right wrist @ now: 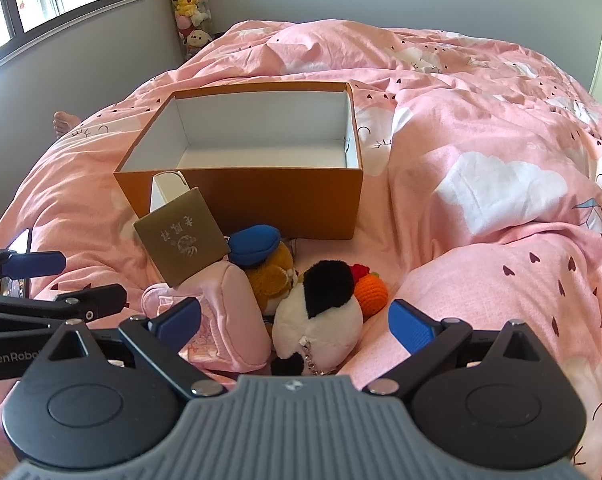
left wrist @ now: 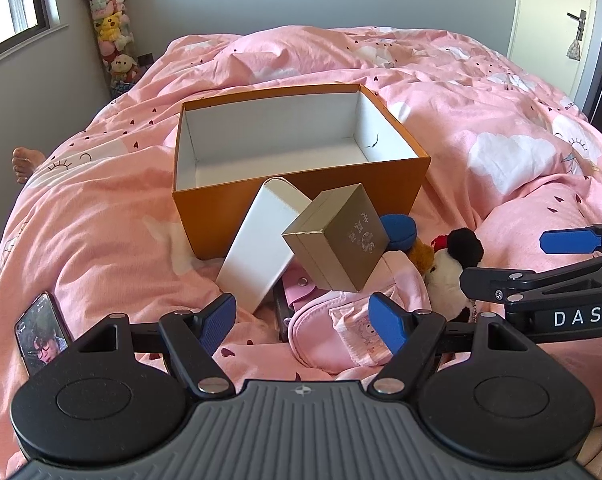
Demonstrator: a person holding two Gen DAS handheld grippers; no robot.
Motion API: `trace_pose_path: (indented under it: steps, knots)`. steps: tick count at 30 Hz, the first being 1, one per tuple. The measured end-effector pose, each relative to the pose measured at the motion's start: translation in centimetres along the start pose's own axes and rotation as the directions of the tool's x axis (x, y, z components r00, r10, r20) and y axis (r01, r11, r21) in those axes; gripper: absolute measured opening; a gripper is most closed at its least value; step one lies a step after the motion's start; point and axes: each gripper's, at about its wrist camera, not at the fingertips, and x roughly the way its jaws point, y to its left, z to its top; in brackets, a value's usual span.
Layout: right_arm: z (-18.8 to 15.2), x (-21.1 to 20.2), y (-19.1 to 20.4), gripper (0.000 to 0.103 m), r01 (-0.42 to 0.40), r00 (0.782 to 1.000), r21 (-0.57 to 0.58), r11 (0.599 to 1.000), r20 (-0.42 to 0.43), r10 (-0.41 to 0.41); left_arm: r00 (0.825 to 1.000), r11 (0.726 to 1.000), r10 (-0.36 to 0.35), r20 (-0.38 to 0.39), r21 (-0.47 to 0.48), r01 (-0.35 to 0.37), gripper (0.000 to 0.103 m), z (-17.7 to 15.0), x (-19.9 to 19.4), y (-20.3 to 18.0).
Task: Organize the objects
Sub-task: 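Reach the right gripper toward the small gold square box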
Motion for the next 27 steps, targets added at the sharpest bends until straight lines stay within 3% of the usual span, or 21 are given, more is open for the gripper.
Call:
trace_pose_path:
  steps: [16,23,27]
  knots:
    - [0.0,0.2,0.7,0.1,-0.005,1.0,-0.031,0.999,-0.007,0.005,1.0,1.0,0.003,-0.018,-0.005,-0.004,0.088,0.1,0.3,0.3]
    - [1.4,0.2,1.8,0.1,-0.05,0.999,-0.106,0.993,0.01,0.051,1.0,1.0,0.015,-0.027,-0.018,-0.016,0.081,0.5,0.4,1.9]
    - [2.6,0.7,2.7,0.098,-0.113,0.993,-0.178,0.978,0.006,0.116,0.999,0.999,0.029,-0.045,-0.043,-0.031,0.071,1.0,0.8,3.4]
